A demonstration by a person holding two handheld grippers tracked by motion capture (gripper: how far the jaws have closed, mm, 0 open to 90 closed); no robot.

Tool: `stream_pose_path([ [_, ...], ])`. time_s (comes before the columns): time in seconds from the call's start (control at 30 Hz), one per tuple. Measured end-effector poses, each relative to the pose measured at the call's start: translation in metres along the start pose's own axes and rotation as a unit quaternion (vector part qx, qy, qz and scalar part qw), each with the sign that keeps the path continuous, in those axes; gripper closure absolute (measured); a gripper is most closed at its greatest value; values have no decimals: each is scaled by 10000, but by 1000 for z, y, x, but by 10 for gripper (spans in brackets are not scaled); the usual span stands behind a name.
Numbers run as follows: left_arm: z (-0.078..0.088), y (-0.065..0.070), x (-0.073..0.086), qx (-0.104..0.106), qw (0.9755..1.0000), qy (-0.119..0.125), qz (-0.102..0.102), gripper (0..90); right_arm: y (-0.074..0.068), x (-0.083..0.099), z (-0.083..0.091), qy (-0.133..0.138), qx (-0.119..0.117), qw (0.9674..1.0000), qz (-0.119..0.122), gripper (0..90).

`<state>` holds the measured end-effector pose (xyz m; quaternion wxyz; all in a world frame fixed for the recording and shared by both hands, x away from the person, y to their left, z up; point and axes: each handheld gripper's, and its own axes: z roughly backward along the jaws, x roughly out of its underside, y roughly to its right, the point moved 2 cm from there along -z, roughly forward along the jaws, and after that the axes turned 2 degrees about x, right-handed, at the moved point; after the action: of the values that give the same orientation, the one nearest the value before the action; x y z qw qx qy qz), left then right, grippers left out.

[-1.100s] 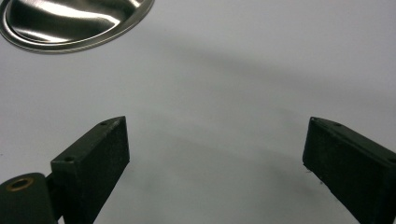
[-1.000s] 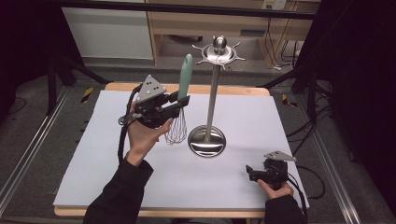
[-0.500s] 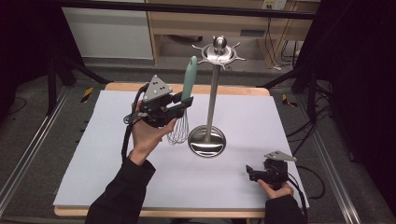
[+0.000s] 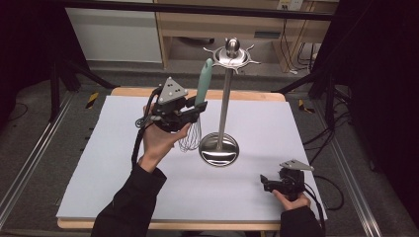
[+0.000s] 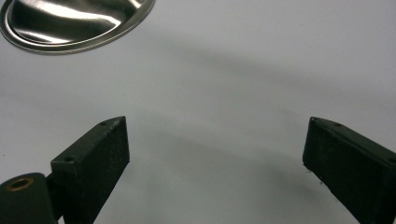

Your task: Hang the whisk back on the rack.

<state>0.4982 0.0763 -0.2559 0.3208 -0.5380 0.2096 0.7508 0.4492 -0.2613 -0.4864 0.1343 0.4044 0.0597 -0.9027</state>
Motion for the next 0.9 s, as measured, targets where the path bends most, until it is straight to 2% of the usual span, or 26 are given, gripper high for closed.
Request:
stream_pose_path([
  [0.47,-14,1,-4,36,9999,-55,78,688,0,0,0,17,5,10000,-4,77],
  [0.5,-15,1,-4,38,9999,-71,70,688,1,0,0,34,9,10000,63,77],
  [0.9,-29,2,-4,8,9999,-75,102,687,1,0,0,16,-2,10000,12,77],
])
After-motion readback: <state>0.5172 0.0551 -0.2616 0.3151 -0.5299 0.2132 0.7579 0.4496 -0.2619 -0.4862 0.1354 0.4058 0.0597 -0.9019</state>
